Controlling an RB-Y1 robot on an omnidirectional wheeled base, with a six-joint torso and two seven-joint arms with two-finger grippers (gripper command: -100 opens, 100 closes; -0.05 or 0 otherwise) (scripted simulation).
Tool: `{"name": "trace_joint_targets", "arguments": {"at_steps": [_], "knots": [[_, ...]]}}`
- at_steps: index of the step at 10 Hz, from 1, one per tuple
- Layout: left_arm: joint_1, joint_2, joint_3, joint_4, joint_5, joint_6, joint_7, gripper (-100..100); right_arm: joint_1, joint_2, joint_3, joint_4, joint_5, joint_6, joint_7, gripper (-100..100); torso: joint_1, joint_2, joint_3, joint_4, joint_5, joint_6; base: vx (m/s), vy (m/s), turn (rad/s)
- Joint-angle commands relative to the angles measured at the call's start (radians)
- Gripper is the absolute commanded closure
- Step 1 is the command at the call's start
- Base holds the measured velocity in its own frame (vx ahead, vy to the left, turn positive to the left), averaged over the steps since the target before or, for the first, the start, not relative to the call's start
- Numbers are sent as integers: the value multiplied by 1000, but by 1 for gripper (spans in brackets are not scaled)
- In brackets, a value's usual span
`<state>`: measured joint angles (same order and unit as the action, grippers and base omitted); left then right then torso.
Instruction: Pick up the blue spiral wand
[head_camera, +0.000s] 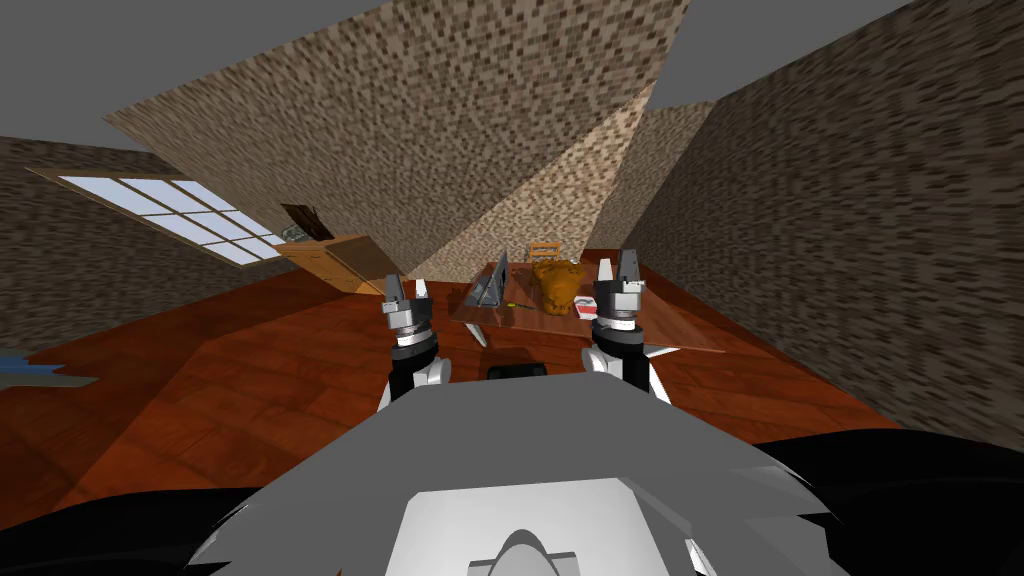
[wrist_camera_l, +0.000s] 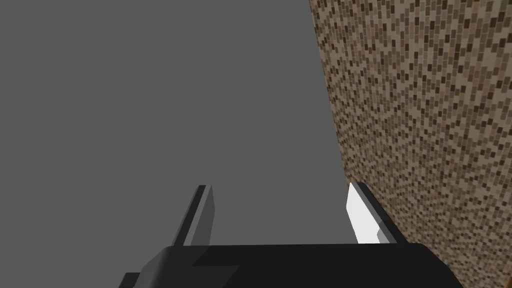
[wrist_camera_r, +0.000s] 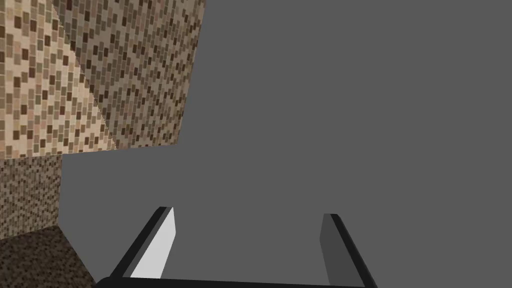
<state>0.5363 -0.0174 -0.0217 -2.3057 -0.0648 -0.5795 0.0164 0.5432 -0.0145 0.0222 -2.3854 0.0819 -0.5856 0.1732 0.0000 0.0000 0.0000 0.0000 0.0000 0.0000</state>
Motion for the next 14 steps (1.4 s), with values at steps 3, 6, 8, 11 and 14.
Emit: {"name": "trace_joint_targets", "arguments": {"at_steps": [3, 6, 8, 11, 14], "knots": [[0, 0, 0, 0, 0, 0, 0, 0, 41, -102, 38, 31, 12, 25, 36, -100, 4, 5, 3, 1, 1, 0, -75, 56, 18], [0, 0, 0, 0, 0, 0, 0, 0, 87, -193, 81, 81, 31, 61, 71, -100, 5, 6, 3, 1, 1, 0, -85, 80, 80], [0, 0, 0, 0, 0, 0, 0, 0, 122, -253, 113, 130, 49, 92, 92, -100, 6, 6, 4, 1, 1, 0, -94, 89, 153], [0, 0, 0, 0, 0, 0, 0, 0, 156, -336, 149, 188, 71, 128, 109, -100, 4, 3, 2, 1, 1, 0, -47, 71, 131], [0, 0, 0, 0, 0, 0, 0, 0, 187, -411, 188, 253, 96, 167, 120, -100, 3, 2, 1, 0, 1, 0, -13, 60, 187]]}}
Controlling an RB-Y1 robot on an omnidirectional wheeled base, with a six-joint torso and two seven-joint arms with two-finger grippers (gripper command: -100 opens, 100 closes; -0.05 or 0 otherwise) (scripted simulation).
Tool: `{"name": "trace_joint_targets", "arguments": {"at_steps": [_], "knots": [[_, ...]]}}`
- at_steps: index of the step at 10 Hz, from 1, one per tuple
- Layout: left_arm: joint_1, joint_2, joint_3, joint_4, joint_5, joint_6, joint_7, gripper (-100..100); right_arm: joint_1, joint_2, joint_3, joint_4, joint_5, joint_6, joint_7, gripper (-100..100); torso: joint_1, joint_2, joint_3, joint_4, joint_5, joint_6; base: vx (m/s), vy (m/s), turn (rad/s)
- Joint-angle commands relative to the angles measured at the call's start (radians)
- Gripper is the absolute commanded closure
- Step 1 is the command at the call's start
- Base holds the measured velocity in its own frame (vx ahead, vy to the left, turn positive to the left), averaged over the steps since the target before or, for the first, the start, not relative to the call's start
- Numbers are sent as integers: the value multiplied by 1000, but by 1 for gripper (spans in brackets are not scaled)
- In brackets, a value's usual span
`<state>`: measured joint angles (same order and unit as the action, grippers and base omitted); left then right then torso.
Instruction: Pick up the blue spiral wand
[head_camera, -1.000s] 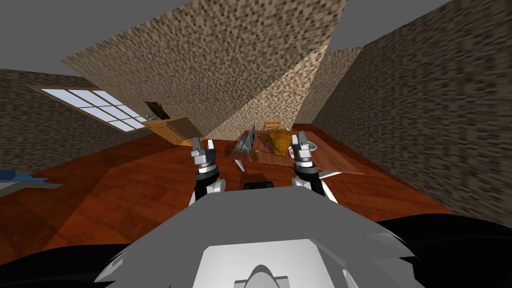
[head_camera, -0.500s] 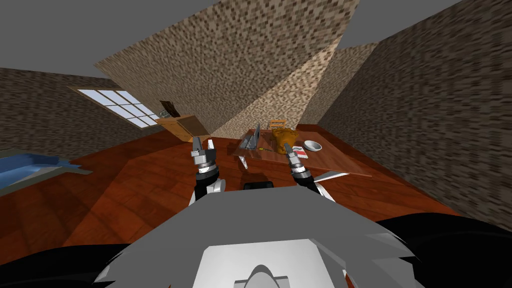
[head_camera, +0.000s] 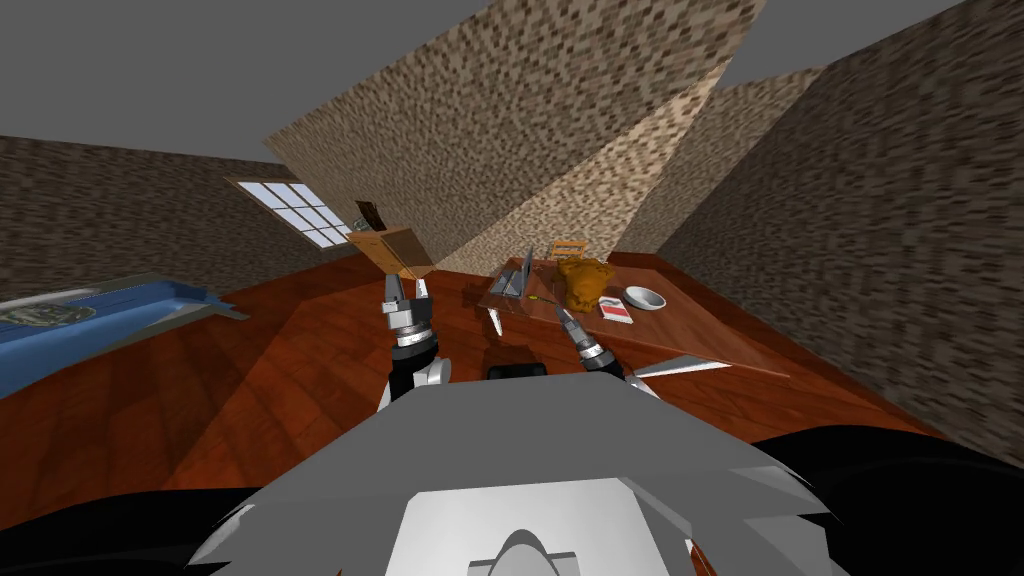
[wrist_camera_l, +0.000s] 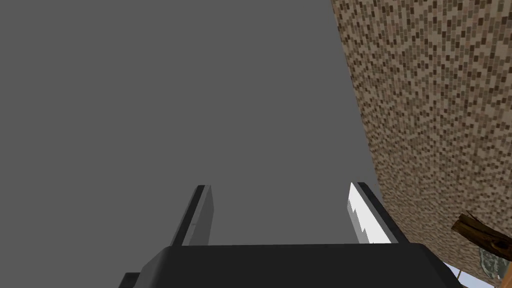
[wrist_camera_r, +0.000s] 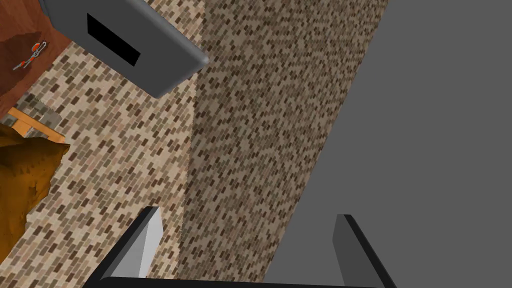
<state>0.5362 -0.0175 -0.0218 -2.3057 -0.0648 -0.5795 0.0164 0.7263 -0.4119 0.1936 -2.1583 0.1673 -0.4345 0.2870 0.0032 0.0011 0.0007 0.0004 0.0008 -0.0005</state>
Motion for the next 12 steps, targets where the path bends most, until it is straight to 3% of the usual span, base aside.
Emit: {"name": "trace_joint_targets", "arguments": {"at_steps": [1, 6, 7, 8, 10, 12], "knots": [[0, 0, 0, 0, 0, 0, 0, 0, 18, -50, 37, 50, 25, 36, 10, -100, 0, 0, 0, 0, 0, 0, -1, 76, 381], [0, 0, 0, 0, 0, 0, 0, 0, 43, -147, 78, 140, 55, 79, 12, -100, -2, -2, -1, 0, 0, 0, 17, 48, 162], [0, 0, 0, 0, 0, 0, 0, 0, 56, -182, 99, 181, 72, 100, 11, -100, -2, -2, -1, 0, 0, 1, 30, 31, 315], [0, 0, 0, 0, 0, 0, 0, 0, 56, -189, 99, 181, 72, 100, 11, -100, -3, -2, -1, 0, 0, 0, 34, 19, 124], [0, 0, 0, 0, 0, 0, 0, 0, 80, -256, 141, 248, 106, 145, 5, -100, -2, -2, -1, -1, 0, 0, 48, 50, 308], [0, 0, 0, 0, 0, 0, 0, 0, 80, -275, 141, 265, 106, 145, 5, -100, -1, -4, -2, -1, 0, 1, 39, 27, 113]]}}
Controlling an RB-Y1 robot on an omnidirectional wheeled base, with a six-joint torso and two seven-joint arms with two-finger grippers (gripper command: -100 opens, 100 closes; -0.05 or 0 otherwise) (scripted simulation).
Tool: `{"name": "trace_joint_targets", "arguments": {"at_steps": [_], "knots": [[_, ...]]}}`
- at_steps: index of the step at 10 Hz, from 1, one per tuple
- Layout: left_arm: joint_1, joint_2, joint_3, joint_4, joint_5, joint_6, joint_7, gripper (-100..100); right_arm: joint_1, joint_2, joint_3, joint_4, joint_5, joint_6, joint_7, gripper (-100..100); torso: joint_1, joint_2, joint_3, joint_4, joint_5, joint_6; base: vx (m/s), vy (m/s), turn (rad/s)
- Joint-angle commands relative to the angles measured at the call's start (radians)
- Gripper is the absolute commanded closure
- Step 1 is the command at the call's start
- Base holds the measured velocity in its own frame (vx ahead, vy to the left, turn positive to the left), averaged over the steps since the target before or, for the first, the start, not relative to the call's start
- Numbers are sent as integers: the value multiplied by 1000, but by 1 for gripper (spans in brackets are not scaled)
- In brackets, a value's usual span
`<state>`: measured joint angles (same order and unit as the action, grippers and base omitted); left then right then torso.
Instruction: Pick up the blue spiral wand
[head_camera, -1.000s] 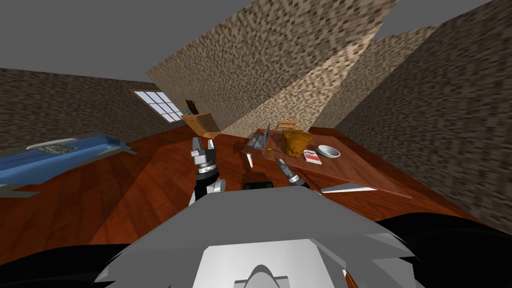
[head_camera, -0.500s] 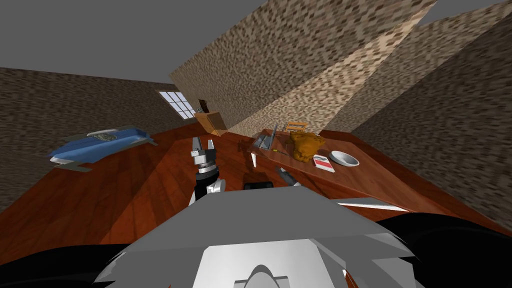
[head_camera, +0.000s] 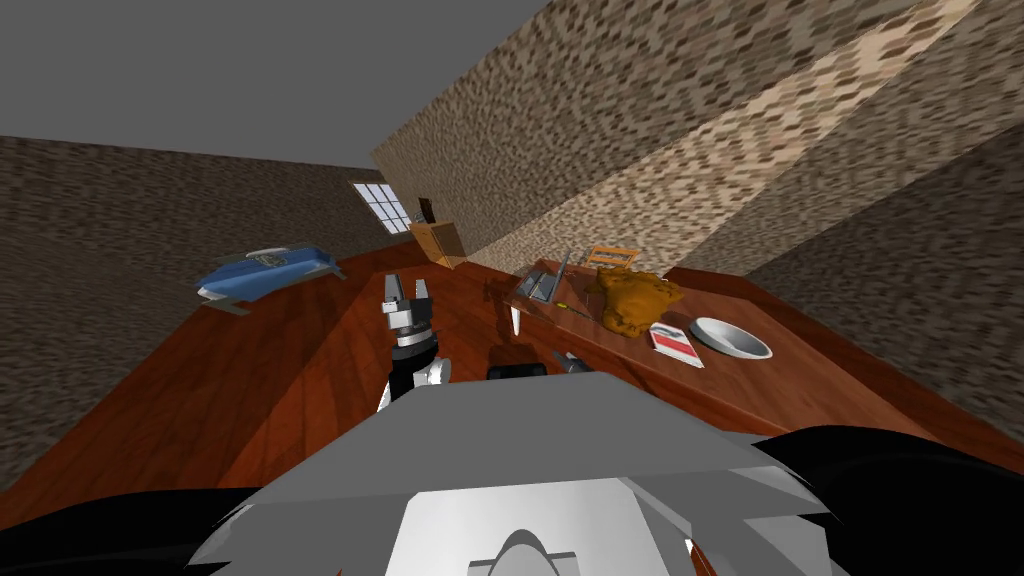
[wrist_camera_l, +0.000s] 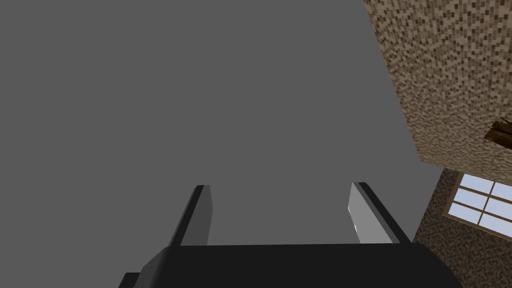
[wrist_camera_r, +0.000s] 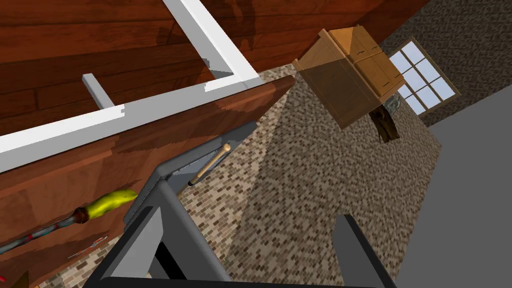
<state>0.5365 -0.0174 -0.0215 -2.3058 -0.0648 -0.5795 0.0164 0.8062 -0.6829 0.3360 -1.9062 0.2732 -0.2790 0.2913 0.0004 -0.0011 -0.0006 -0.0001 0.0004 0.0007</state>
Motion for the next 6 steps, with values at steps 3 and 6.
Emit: {"name": "trace_joint_targets", "arguments": {"at_steps": [3, 6], "knots": [[0, 0, 0, 0, 0, 0, 0, 0, 24, -94, 41, 90, 35, 35, -10, -100, 0, 0, 0, 0, 0, 0, 34, 20, 243], [0, 0, 0, 0, 0, 0, 0, 0, 48, -185, 82, 168, 71, 79, -24, -100, 0, -2, -1, 0, 0, 0, 61, 23, 316]]}}
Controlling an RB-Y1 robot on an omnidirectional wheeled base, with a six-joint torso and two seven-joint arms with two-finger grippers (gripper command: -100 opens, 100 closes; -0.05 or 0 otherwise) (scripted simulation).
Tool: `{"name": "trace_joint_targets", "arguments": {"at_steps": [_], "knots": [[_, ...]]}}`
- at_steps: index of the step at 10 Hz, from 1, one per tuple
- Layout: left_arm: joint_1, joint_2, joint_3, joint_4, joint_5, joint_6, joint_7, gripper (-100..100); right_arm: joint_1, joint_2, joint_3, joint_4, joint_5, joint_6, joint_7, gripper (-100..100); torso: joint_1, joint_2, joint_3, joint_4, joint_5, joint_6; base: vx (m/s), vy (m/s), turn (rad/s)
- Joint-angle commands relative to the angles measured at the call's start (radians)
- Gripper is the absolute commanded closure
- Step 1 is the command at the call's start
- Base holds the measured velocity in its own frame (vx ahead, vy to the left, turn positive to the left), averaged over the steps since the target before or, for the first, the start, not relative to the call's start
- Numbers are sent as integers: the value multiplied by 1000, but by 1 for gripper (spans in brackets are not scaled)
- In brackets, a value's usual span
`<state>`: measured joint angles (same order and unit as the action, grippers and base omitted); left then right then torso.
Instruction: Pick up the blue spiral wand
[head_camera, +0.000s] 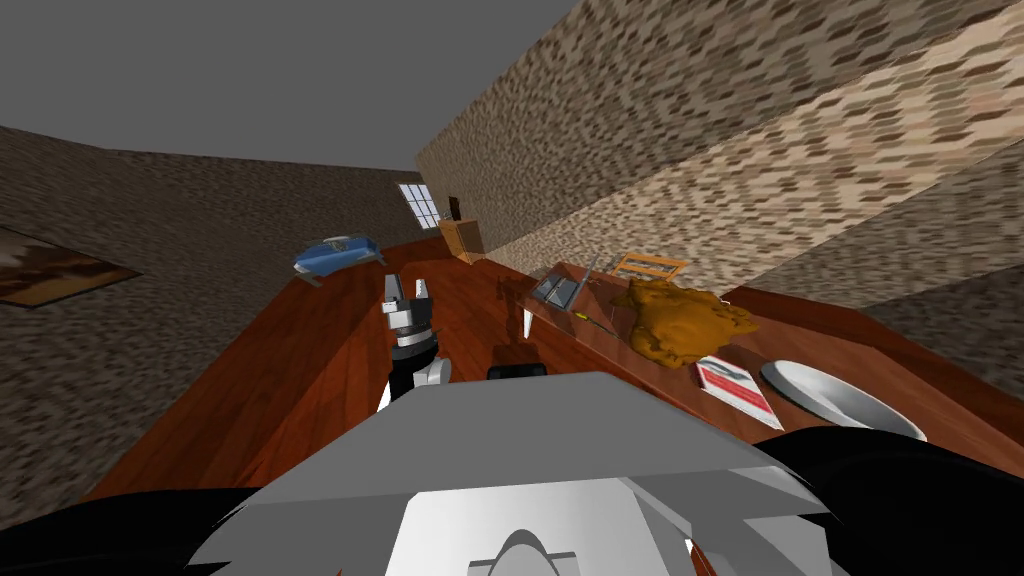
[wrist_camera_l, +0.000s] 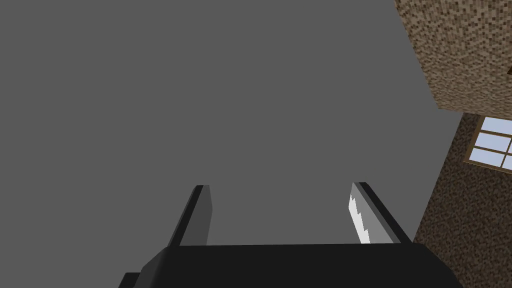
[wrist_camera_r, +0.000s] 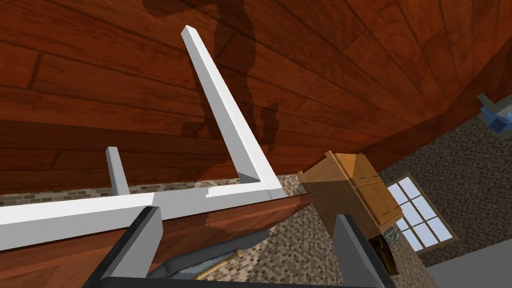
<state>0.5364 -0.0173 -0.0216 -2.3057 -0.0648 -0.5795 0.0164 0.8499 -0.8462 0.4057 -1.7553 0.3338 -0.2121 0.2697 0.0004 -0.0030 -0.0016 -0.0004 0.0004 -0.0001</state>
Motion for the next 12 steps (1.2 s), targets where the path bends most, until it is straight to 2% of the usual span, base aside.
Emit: {"name": "trace_joint_targets", "arguments": {"at_steps": [1, 2, 4, 6, 7, 8, 9, 11, 12], "knots": [[0, 0, 0, 0, 0, 0, 0, 0, 5, -22, 12, 36, 10, 12, -3, -100, 0, 0, 0, 0, 0, 0, 51, 6, 183], [0, 0, 0, 0, 0, 0, 0, 0, 16, -59, 32, 74, 28, 33, -11, -100, 0, 1, 0, 0, 0, 1, 48, 14, 311], [0, 0, 0, 0, 0, 0, 0, 0, 16, -68, 32, 77, 28, 33, -11, -100, 0, 1, 1, 0, 0, 1, 25, 6, 74], [0, 0, 0, 0, 0, 0, 0, 0, 36, -141, 71, 153, 62, 73, -30, -100, 0, 2, 1, 1, 0, 0, 44, 8, 384], [0, 0, 0, 0, 0, 0, 0, 0, 36, -157, 71, 157, 62, 73, -30, -100, -1, 1, 0, 0, 0, 0, 60, -8, 159], [0, 0, 0, 0, 0, 0, 0, 0, 44, -198, 89, 194, 78, 91, -41, -100, -1, 0, 0, 0, 0, 1, 67, -3, 281], [0, 0, 0, 0, 0, 0, 0, 0, 44, -200, 89, 194, 78, 91, -41, -100, -1, 0, 0, 0, 0, 0, 49, -14, 138], [0, 0, 0, 0, 0, 0, 0, 0, 57, -270, 121, 257, 109, 123, -66, -100, -1, 1, 0, 0, 0, 0, 61, -27, 369], [0, 0, 0, 0, 0, 0, 0, 0, 57, -279, 121, 263, 109, 123, -66, -100, -3, -1, -1, 0, -1, 0, 64, -42, 130]]}}
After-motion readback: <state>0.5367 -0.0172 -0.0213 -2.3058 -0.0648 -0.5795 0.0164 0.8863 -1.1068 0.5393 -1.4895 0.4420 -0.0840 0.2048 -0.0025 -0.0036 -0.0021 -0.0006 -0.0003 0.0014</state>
